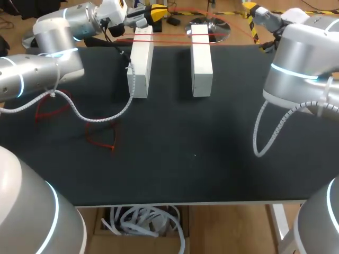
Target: Grab the tape and strap the tape.
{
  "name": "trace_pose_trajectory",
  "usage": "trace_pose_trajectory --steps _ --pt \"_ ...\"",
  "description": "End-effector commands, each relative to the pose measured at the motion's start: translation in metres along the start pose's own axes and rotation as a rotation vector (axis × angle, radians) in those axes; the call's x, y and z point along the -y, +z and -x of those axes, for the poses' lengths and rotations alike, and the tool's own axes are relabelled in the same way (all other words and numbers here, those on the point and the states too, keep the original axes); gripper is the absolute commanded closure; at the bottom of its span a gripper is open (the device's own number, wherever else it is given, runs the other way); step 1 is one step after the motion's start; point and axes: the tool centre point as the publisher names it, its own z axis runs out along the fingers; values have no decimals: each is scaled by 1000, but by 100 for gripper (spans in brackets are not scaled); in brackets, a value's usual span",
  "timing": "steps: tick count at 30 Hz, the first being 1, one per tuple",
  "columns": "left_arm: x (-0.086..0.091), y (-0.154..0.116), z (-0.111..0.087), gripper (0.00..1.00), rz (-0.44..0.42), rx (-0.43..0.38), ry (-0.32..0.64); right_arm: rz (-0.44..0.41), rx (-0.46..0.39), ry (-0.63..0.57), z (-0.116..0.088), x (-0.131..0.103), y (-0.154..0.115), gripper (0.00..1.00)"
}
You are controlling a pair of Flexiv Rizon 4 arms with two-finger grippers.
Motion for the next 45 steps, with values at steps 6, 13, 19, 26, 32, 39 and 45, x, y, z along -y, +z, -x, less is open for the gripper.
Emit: trace_pose_trajectory --steps 6,13,19,26,32,39,45 --pt "-1 -1 2 100 -2 -5 0 171 -10 488 22 -2 8 0" --pt "-1 -1 2 100 -2 -5 0 217 -46 516 16 -13 21 0" --pt "-1 -1 2 100 -2 -5 0 229 -53 483 17 -19 27 0" --pt "-1 -1 2 100 -2 -5 0 241 -47 453 21 -21 29 0" --pt "-1 -1 2 100 -2 -5 0 239 -50 437 20 -22 29 53" --pt "-1 -1 2 100 -2 -5 0 227 -47 421 20 -20 26 41" --pt "-1 -1 2 100 -2 -5 0 228 -38 415 24 -20 21 42"
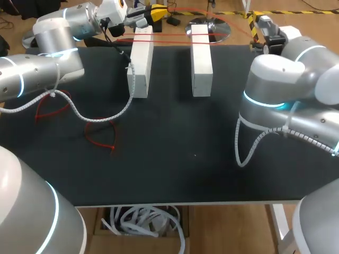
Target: Grab the tape and strap the tape.
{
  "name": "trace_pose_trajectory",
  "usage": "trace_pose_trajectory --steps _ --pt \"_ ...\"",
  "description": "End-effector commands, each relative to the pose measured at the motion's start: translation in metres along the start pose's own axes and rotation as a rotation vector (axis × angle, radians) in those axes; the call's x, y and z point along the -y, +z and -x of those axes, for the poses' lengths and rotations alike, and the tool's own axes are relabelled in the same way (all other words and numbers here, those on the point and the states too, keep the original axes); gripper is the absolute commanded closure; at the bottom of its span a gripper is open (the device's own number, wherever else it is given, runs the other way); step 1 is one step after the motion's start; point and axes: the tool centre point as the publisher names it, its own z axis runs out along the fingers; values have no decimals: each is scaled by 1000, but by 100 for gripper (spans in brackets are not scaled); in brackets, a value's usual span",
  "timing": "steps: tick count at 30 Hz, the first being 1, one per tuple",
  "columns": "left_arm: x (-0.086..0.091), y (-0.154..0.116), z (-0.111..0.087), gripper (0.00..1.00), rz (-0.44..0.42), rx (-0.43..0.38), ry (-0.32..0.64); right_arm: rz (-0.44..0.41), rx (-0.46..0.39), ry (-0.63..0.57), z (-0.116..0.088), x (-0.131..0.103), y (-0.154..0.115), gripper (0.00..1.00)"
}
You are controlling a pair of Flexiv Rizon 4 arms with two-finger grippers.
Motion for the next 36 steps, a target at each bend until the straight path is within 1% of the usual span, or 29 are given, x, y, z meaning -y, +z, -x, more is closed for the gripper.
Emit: trace_pose_trajectory --steps 1,5,8,10,12,15,36 --pt "-1 -1 2 100 -2 -5 0 -7 12 -4 -2 -2 -6 43" --pt "-1 -1 2 100 -2 -5 0 -7 10 -11 -1 -4 -8 50" --pt "-1 -1 2 100 -2 -5 0 0 6 -19 -2 -9 -8 48" --pt "-1 -1 2 100 -2 -5 0 4 5 -19 -3 -11 -8 49" --pt "-1 -1 2 100 -2 -5 0 3 -3 -24 -5 -12 -8 45" --pt "-1 -1 2 100 -2 -5 0 8 -10 -28 -7 -16 -8 54" --pt "-1 -1 2 100 -2 -5 0 9 -12 -46 -6 -22 -8 51"
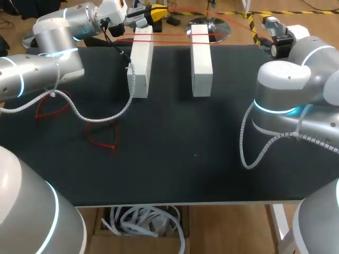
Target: Grab the tape and strap the tape.
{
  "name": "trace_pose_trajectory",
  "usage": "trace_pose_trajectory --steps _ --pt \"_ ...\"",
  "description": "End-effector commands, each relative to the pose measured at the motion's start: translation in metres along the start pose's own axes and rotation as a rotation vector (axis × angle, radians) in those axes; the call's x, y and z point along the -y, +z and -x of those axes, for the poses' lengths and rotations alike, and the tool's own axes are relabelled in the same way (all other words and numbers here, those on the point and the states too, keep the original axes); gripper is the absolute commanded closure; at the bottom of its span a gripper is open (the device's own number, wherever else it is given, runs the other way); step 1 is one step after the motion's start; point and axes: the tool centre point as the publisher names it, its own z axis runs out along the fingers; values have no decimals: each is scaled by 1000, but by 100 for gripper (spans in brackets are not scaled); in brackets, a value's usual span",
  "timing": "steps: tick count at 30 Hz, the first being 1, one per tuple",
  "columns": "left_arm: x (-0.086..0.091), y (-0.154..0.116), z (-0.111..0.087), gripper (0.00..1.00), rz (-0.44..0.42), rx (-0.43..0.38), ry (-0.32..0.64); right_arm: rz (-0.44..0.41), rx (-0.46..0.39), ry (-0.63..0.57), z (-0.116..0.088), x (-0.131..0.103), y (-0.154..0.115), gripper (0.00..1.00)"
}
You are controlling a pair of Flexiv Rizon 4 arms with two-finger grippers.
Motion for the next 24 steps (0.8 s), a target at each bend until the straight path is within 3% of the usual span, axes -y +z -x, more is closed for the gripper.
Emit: trace_pose_trajectory --steps 1,8,10,14,24 --pt "-1 -1 2 100 -2 -5 0 -6 3 -3 -2 -2 0 52" --pt "-1 -1 2 100 -2 -5 0 -8 1 -5 -3 -1 1 54" --pt "-1 -1 2 100 -2 -5 0 -8 4 -5 -2 0 2 64" --pt "-1 -1 2 100 -2 -5 0 -8 7 -4 -1 2 2 69" --pt "-1 -1 2 100 -2 -5 0 -10 17 -2 2 4 0 69"
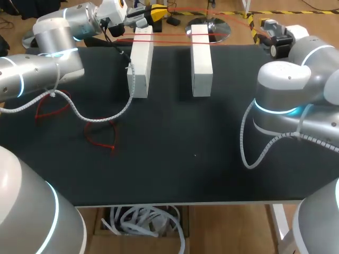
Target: Grab the tape and strap the tape.
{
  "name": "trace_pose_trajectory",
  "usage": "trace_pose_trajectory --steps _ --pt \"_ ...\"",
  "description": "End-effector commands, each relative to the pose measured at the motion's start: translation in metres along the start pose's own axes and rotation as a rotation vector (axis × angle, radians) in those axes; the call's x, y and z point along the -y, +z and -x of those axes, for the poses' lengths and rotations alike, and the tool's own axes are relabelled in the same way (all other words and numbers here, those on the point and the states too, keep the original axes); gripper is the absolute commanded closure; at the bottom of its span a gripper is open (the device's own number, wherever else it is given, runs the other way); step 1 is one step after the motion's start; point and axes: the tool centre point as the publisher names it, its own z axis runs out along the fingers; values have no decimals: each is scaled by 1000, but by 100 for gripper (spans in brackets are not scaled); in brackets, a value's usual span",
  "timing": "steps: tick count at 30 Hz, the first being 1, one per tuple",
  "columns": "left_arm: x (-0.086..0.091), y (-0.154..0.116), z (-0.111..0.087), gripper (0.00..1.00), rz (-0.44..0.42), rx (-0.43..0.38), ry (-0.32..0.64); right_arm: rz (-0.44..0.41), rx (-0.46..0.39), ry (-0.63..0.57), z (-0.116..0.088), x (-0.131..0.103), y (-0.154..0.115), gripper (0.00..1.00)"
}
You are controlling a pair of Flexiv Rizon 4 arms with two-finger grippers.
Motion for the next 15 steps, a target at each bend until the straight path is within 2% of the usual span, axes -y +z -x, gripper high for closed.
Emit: trace_pose_trajectory --steps 1,15 --pt "-1 -1 2 100 -2 -5 0 1 9 -1 0 1 -2 69" --pt "-1 -1 2 100 -2 -5 0 -13 18 -4 2 5 -4 69"
